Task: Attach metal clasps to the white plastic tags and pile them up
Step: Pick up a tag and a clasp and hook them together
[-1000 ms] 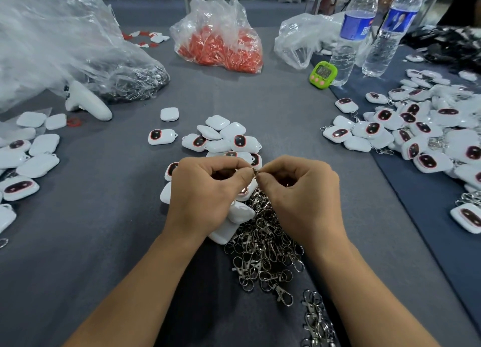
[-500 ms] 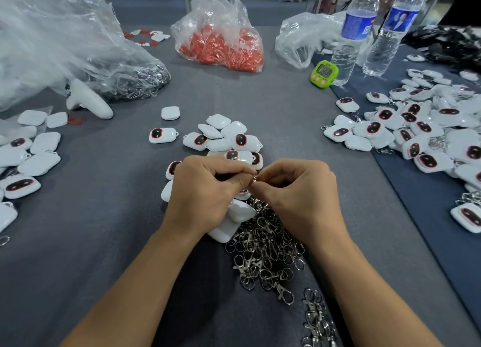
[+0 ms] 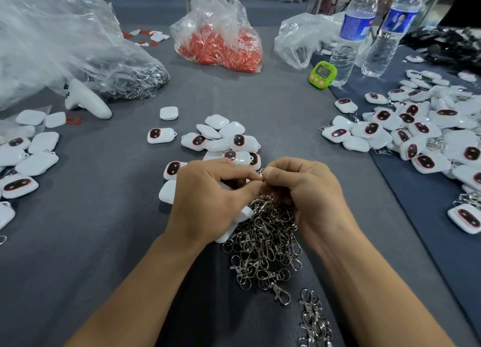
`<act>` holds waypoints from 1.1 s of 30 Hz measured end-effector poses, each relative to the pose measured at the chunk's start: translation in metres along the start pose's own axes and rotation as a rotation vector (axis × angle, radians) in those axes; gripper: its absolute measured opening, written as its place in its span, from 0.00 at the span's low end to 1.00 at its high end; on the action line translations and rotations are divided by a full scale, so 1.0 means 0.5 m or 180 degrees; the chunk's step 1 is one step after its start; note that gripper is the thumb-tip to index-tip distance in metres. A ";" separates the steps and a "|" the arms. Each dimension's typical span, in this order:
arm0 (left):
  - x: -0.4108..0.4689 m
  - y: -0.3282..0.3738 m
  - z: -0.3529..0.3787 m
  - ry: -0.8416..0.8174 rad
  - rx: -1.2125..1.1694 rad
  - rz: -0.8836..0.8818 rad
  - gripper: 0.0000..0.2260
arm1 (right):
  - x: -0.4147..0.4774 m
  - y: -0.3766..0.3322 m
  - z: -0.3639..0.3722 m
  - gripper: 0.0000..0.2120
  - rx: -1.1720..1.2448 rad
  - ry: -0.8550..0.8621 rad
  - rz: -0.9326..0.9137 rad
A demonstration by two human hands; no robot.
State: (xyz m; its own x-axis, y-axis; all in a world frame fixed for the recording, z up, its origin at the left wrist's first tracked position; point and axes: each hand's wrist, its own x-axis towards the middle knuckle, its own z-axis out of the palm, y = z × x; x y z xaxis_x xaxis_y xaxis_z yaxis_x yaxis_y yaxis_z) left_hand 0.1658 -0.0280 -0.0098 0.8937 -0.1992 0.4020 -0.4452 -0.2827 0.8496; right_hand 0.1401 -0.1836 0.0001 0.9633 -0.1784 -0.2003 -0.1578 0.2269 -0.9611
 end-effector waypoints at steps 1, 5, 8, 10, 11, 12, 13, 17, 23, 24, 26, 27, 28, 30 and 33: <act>-0.004 0.004 0.005 0.0001 0.0070 0.0064 0.04 | -0.001 0.001 0.003 0.12 0.0115 0.0040 0.0002; -0.006 0.007 0.011 0.0158 -0.0041 -0.0187 0.07 | -0.002 0.003 0.007 0.09 0.0019 0.0104 -0.0176; 0.004 0.000 -0.003 0.0500 -0.0221 -0.0364 0.08 | 0.002 0.010 0.004 0.10 -0.0429 0.0137 -0.0439; 0.008 -0.002 -0.009 0.0373 -0.0202 -0.0435 0.08 | 0.005 0.015 0.003 0.08 -0.0765 0.0133 -0.0673; 0.009 -0.003 -0.010 0.0259 -0.0156 -0.0443 0.08 | 0.006 0.017 0.003 0.06 -0.0834 0.0110 -0.0747; 0.009 -0.004 -0.011 0.0160 -0.0102 -0.0436 0.08 | 0.007 0.019 0.003 0.03 -0.0869 0.0090 -0.0780; 0.009 -0.004 -0.010 0.0100 -0.0049 -0.0411 0.08 | 0.007 0.020 0.003 0.02 -0.0912 0.0080 -0.0798; 0.011 -0.008 -0.014 0.0016 -0.0099 -0.0399 0.07 | 0.011 0.026 -0.004 0.04 -0.0997 0.0054 -0.0941; 0.012 -0.012 -0.006 0.0024 -0.0230 -0.0460 0.06 | 0.008 0.024 -0.008 0.06 -0.1100 0.0020 -0.1340; 0.011 -0.012 -0.004 0.0070 -0.0272 -0.0533 0.05 | 0.008 0.026 -0.007 0.05 -0.1112 0.0143 -0.1389; 0.011 -0.011 0.000 0.0102 -0.0496 -0.0782 0.01 | 0.006 0.029 -0.003 0.05 -0.1202 0.0443 -0.1462; 0.011 -0.011 0.001 0.0108 -0.0691 -0.0941 0.02 | 0.005 0.030 -0.001 0.06 -0.1333 0.0581 -0.1531; 0.011 -0.010 0.001 0.0114 -0.0902 -0.1105 0.03 | 0.002 0.031 0.003 0.07 -0.1524 0.0691 -0.1638; 0.013 -0.009 0.002 0.0117 -0.1068 -0.1312 0.03 | -0.006 0.033 0.011 0.09 -0.1927 0.0857 -0.1904; 0.016 -0.009 0.003 0.0021 -0.1197 -0.1524 0.02 | -0.012 0.034 0.022 0.08 -0.2267 0.0966 -0.2229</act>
State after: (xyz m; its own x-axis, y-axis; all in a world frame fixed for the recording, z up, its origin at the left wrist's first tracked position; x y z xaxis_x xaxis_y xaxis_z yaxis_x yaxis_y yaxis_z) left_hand 0.1746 -0.0296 -0.0107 0.9906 -0.1257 -0.0534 0.0553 0.0116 0.9984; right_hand 0.1341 -0.1680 -0.0130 0.8092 -0.3078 0.5005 0.2287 -0.6197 -0.7508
